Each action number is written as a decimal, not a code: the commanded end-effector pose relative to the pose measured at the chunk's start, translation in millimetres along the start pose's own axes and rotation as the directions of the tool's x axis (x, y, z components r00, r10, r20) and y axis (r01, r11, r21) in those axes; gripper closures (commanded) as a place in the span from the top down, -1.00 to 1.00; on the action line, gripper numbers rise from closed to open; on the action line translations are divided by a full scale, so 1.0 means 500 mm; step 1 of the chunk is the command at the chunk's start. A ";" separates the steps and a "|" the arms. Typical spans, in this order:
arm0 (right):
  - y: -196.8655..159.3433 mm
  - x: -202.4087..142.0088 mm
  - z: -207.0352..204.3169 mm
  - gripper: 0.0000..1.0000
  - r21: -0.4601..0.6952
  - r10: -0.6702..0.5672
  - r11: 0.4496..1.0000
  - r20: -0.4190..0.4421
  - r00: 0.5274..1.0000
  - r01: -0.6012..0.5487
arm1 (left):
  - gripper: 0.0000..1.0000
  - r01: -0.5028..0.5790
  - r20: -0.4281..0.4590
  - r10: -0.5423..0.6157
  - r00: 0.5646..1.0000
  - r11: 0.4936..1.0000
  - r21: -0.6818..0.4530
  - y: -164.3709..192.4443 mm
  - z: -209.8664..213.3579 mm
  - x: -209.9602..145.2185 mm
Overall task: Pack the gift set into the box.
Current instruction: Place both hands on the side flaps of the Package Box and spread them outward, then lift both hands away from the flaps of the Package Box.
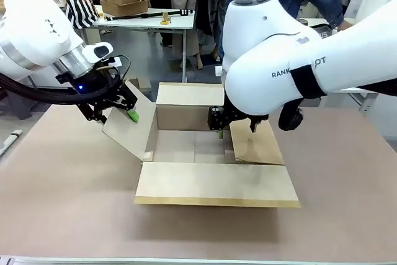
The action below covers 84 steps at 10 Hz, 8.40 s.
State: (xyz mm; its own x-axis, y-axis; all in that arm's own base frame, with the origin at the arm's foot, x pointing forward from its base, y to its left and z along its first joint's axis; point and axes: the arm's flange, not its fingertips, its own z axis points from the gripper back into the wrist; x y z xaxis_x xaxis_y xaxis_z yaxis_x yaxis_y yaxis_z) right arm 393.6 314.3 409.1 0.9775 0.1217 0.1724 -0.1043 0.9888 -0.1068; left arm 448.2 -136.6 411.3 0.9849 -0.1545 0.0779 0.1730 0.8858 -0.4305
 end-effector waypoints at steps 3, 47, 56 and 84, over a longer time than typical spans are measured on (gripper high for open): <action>0.044 0.035 -0.035 1.00 -0.195 -0.115 0.973 0.045 0.992 0.122 | 1.00 0.004 -0.006 -0.004 1.000 1.000 0.003 -0.001 -0.006 -0.001; -0.555 -0.098 0.007 1.00 0.393 -0.202 0.892 -0.098 0.975 0.224 | 1.00 0.004 -0.006 -0.004 1.000 1.000 0.003 -0.001 -0.006 -0.001; -0.555 -0.098 0.007 1.00 0.393 -0.202 0.892 -0.098 0.975 0.224 | 1.00 0.004 -0.006 -0.004 1.000 1.000 0.003 -0.001 -0.006 -0.001; -0.555 -0.098 0.007 1.00 0.393 -0.202 0.892 -0.098 0.975 0.224 | 1.00 0.004 -0.006 -0.004 1.000 1.000 0.003 -0.001 -0.006 -0.001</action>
State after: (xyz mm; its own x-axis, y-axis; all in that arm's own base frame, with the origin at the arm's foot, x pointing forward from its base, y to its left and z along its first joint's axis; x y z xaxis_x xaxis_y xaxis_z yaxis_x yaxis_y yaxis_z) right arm 374.2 35.2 432.7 0.9912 -0.0945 0.0928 0.0605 0.9464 0.3174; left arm 447.7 -138.5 408.7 0.9847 -0.1588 0.0723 0.1745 0.8857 -0.4302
